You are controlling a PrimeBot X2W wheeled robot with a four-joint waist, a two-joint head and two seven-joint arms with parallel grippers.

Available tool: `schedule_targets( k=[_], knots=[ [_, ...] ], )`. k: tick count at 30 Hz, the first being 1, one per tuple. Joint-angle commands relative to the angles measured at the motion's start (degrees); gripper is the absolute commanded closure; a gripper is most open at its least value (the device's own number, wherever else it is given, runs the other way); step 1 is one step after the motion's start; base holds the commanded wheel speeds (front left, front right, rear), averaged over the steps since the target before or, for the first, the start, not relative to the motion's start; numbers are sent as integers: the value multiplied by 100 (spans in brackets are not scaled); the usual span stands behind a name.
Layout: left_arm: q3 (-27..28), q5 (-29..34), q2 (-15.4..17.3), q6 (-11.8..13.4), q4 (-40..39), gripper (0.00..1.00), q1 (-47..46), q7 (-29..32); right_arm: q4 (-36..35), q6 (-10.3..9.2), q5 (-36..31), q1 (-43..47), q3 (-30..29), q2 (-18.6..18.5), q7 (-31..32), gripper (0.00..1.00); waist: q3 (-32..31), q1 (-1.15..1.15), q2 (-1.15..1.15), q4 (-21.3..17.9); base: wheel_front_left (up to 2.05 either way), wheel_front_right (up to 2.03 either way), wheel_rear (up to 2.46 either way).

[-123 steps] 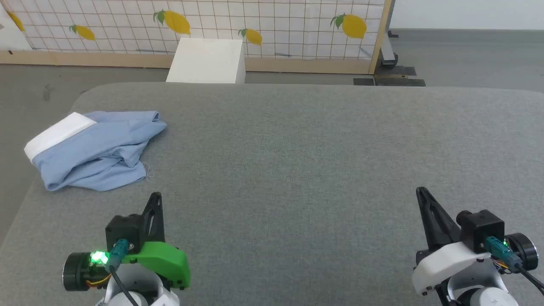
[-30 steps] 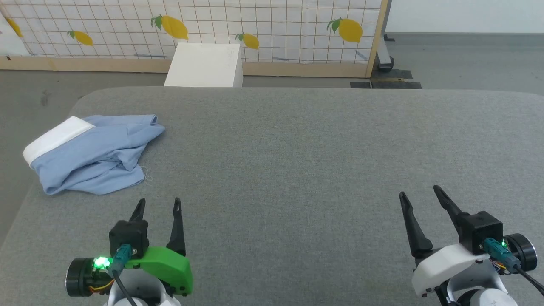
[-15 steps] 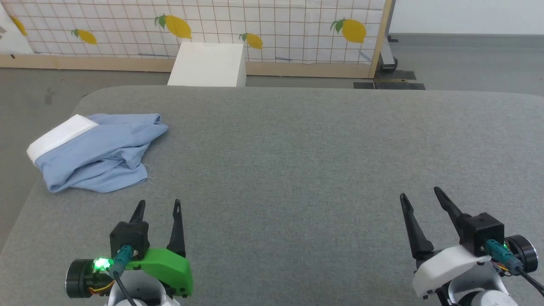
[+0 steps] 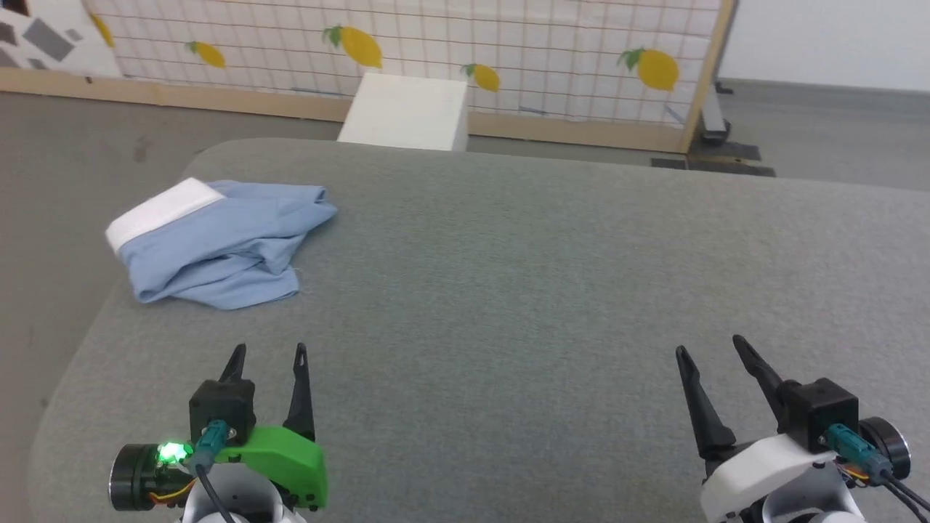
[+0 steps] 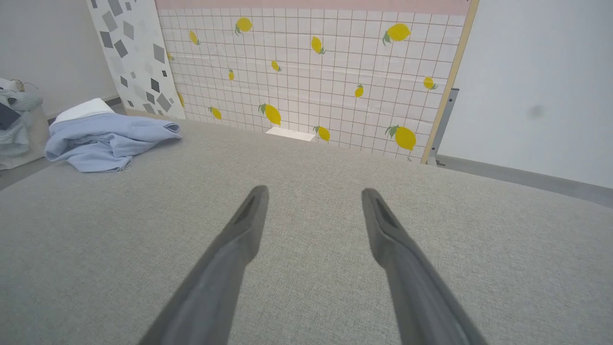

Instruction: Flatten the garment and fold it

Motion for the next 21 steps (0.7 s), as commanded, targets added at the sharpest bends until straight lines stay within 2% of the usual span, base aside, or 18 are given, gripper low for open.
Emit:
schedule_targets(
  k=[1, 21],
  knots=[
    [-16, 34, 52, 33, -2, 0, 96, 23, -45, -7, 54, 68, 11, -4, -3, 0, -73, 0, 0, 183, 0, 0, 0],
    [-208, 107, 206, 181, -83, 0, 166, 54, -218, -8, 227, 359, 79, 75, -55, 0, -133, 0, 0, 1142, 0, 0, 0]
  ],
)
